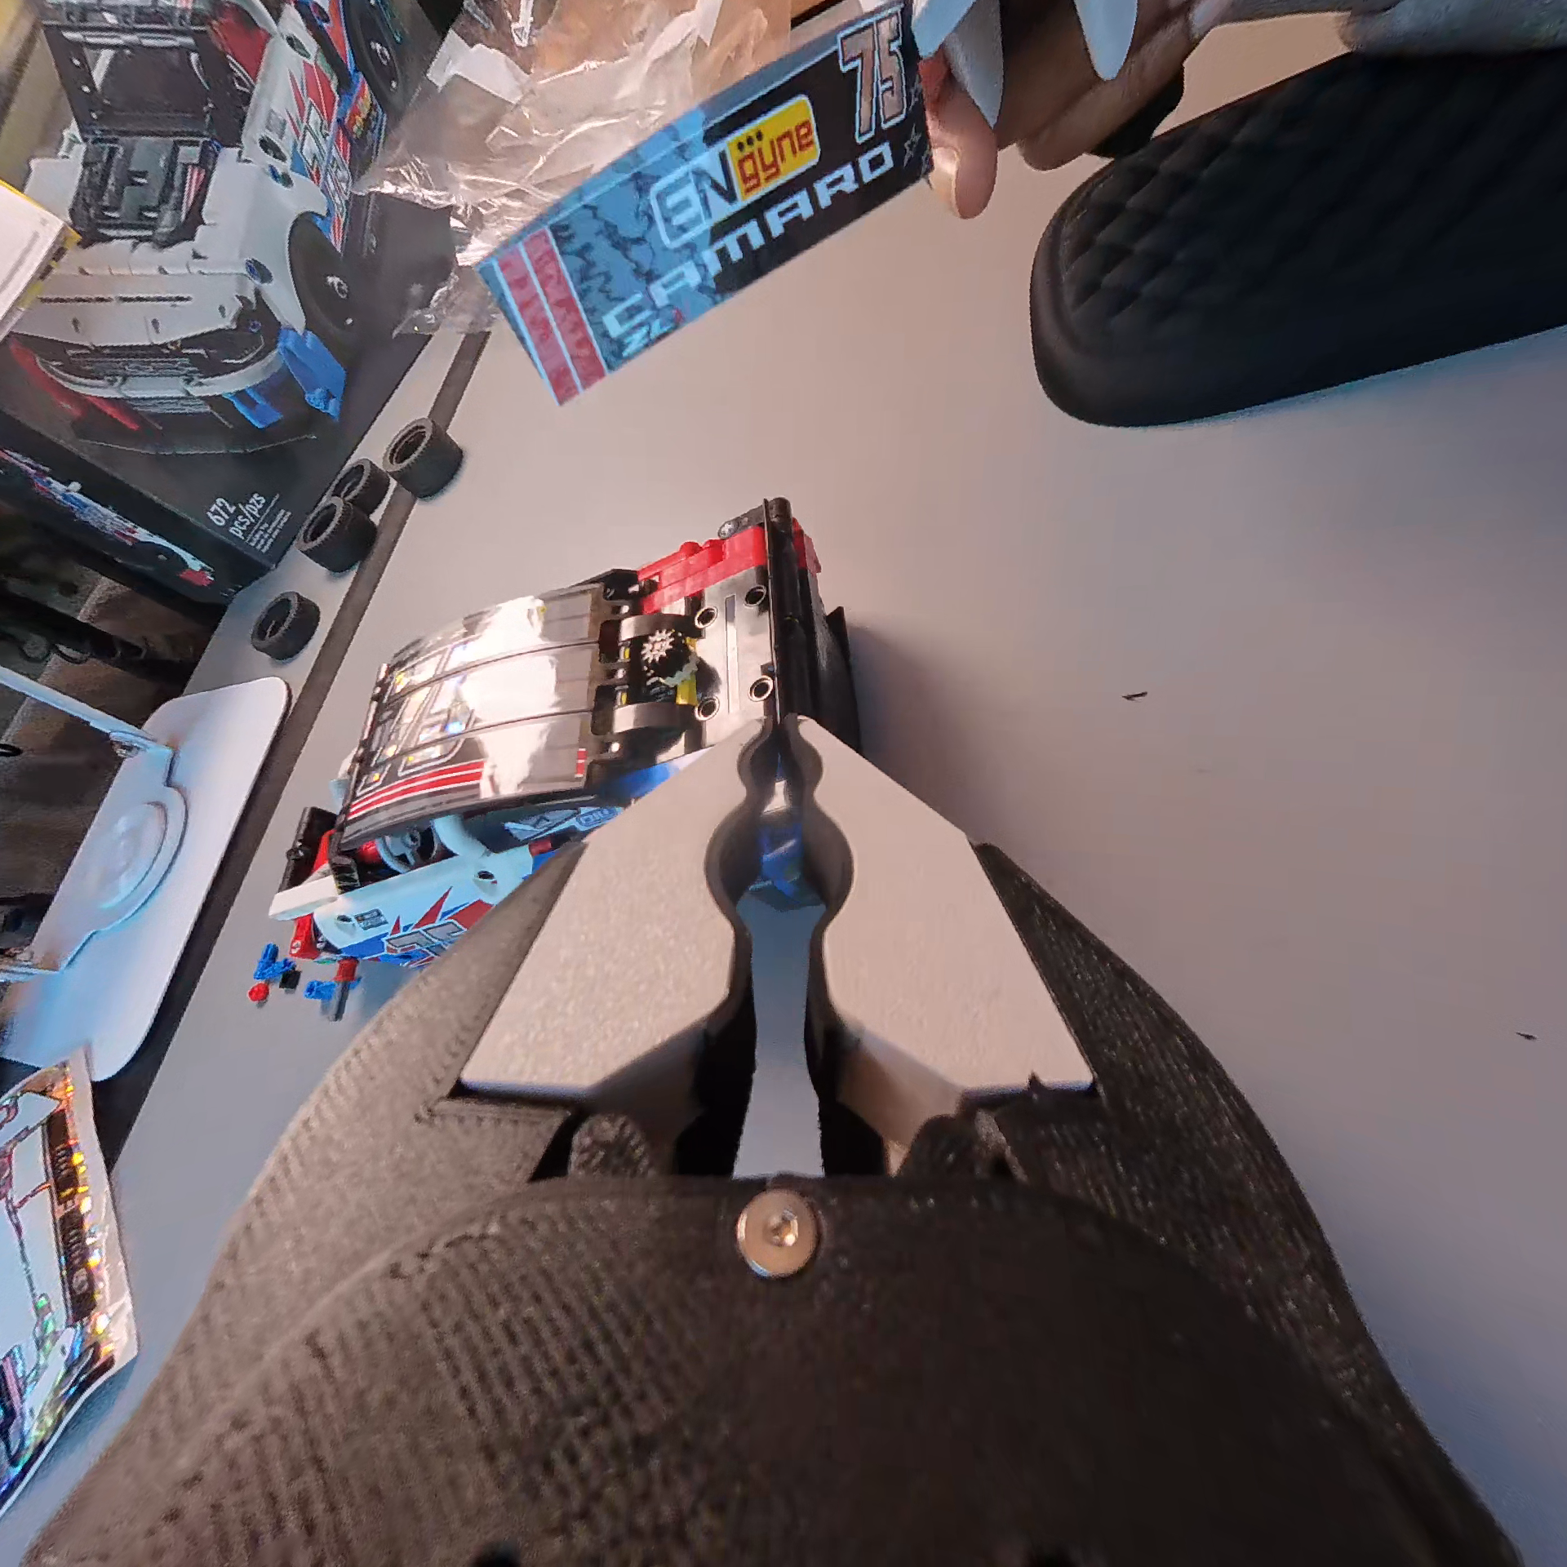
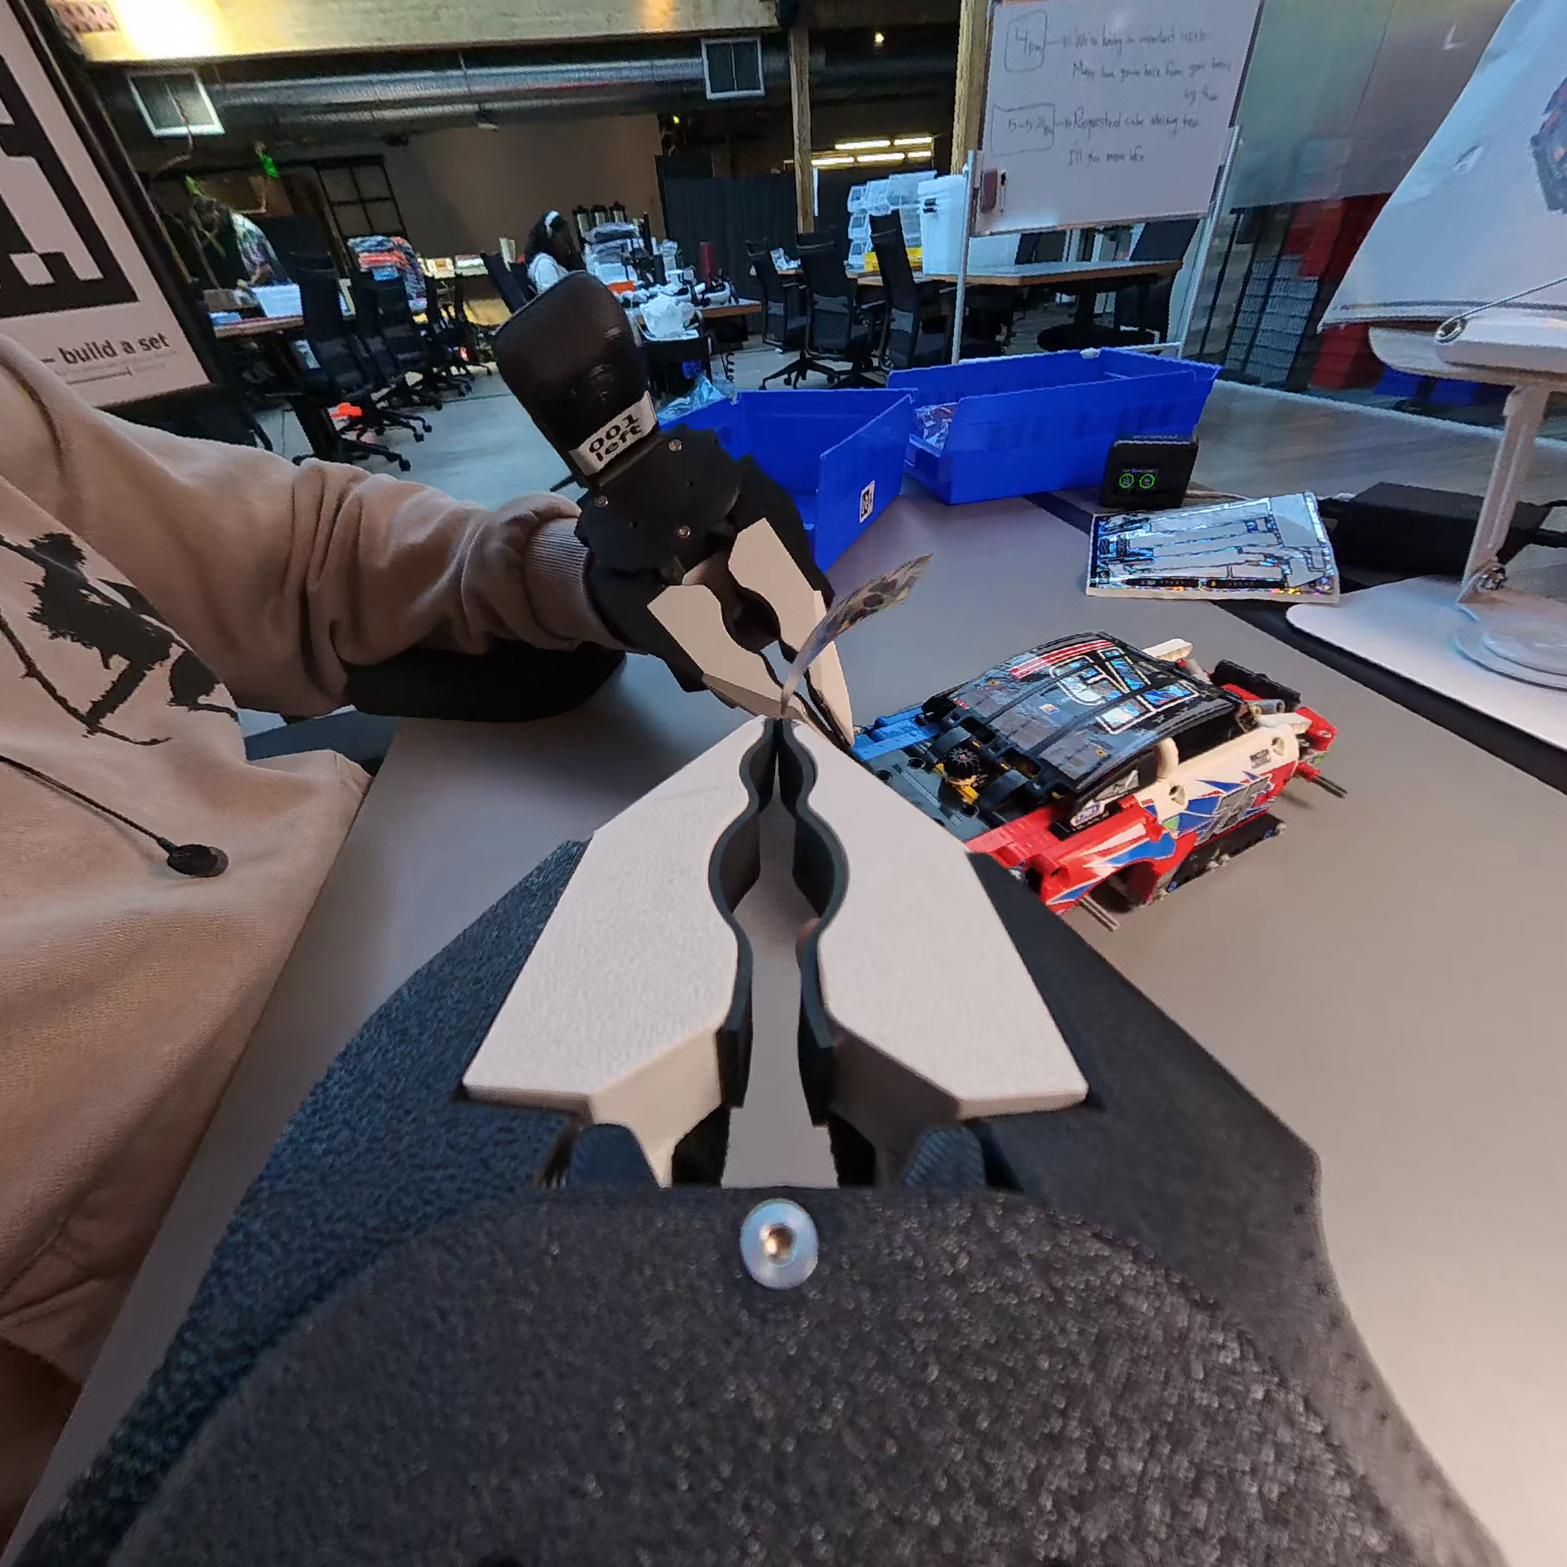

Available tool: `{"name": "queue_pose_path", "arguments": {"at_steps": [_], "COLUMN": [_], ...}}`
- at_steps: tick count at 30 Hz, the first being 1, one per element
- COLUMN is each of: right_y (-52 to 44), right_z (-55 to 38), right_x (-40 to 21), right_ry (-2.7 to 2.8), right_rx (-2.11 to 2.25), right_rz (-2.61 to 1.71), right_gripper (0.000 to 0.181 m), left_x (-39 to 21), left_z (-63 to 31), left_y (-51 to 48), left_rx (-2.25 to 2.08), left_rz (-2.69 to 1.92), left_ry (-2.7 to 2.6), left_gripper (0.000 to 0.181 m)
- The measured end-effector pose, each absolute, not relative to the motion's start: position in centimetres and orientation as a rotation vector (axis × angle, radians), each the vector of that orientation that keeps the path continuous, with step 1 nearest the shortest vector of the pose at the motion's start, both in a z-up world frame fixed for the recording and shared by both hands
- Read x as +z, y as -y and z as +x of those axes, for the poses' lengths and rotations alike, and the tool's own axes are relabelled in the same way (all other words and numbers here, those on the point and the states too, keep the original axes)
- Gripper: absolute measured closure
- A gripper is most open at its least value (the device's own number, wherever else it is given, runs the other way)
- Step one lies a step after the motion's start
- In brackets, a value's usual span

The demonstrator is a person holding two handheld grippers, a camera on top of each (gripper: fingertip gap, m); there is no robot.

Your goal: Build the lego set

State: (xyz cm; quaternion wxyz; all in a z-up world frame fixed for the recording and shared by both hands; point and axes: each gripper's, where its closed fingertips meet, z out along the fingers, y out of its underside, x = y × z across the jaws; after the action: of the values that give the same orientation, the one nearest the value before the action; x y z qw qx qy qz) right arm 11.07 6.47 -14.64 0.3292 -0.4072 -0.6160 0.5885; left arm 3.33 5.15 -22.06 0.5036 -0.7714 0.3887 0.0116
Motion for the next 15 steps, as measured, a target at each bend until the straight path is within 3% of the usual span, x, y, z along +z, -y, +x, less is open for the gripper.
{"name": "queue_pose_path", "arguments": {"at_steps": [15], "right_y": [-9.1], "right_z": [13.0], "right_x": [-12.3], "right_ry": [1.481], "right_rx": [1.522], "right_rz": [-1.045], "right_gripper": [0.181], "left_x": [-14.6], "left_z": [4.2], "left_y": [-2.2], "left_rx": [-0.082], "left_rz": [-1.718], "left_ry": [-0.776], "left_gripper": [0.181]}}
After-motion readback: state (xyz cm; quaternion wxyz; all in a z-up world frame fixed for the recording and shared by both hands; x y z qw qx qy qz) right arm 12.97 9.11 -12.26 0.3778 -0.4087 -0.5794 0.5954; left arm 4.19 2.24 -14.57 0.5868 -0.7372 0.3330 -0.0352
